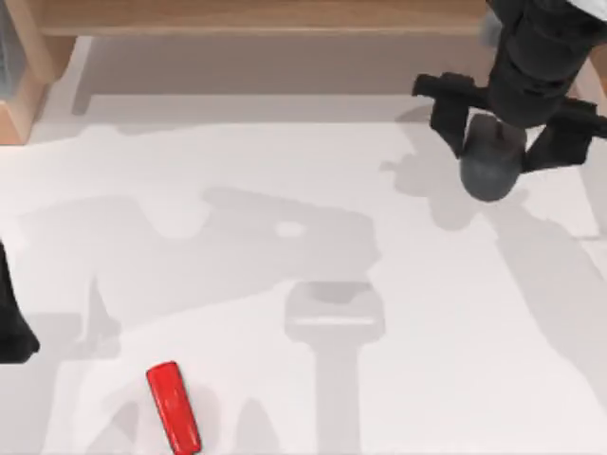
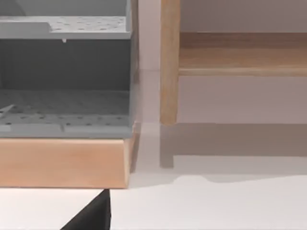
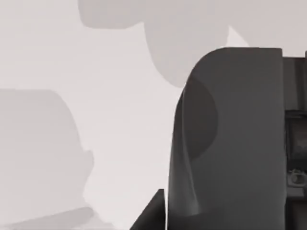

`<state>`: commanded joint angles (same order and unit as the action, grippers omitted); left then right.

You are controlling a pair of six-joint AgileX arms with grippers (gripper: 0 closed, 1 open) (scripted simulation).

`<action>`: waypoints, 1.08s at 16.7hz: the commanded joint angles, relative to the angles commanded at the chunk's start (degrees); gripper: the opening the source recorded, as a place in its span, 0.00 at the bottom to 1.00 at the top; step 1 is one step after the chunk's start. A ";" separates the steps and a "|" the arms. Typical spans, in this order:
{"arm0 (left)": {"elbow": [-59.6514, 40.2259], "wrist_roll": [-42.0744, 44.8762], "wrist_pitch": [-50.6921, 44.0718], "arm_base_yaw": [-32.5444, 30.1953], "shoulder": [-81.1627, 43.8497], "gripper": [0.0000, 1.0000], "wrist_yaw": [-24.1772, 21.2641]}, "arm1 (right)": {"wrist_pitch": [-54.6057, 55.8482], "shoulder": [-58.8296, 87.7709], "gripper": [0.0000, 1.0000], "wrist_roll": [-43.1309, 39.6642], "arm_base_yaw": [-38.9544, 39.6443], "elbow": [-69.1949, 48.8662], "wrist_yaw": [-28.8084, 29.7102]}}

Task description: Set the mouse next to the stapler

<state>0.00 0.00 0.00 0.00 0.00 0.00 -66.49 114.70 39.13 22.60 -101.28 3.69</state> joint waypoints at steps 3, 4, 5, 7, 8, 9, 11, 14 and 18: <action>0.00 0.00 0.00 0.00 0.00 1.00 0.00 | 2.86 1.46 0.00 7.40 12.07 4.21 0.73; 0.00 0.00 0.00 0.00 0.00 1.00 0.00 | 3.87 2.06 0.00 9.63 15.92 5.43 0.92; 0.00 0.00 0.00 0.00 0.00 1.00 0.00 | 4.87 2.68 0.00 11.68 19.57 6.51 1.09; 0.00 0.00 0.00 0.00 0.00 1.00 0.00 | 6.77 3.89 0.00 15.31 26.24 8.38 1.34; 0.00 0.00 0.00 0.00 0.00 1.00 0.00 | 7.65 4.46 0.00 16.88 29.22 9.16 1.44; 0.00 0.00 0.00 0.00 0.00 1.00 0.00 | 8.41 4.97 0.00 18.17 31.74 9.80 1.52; 0.00 0.00 0.00 0.00 0.00 1.00 0.00 | 9.62 5.80 0.00 20.14 35.67 10.77 1.64; 0.00 0.00 0.00 0.00 0.00 1.00 0.00 | 10.34 6.30 0.00 21.20 37.87 11.30 1.70; 0.00 0.00 0.00 0.00 0.00 1.00 0.00 | 10.27 6.06 0.00 21.24 37.70 11.21 1.63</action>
<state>0.00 0.00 0.00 0.00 0.00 0.00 -56.22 120.76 60.37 60.30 -90.07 5.32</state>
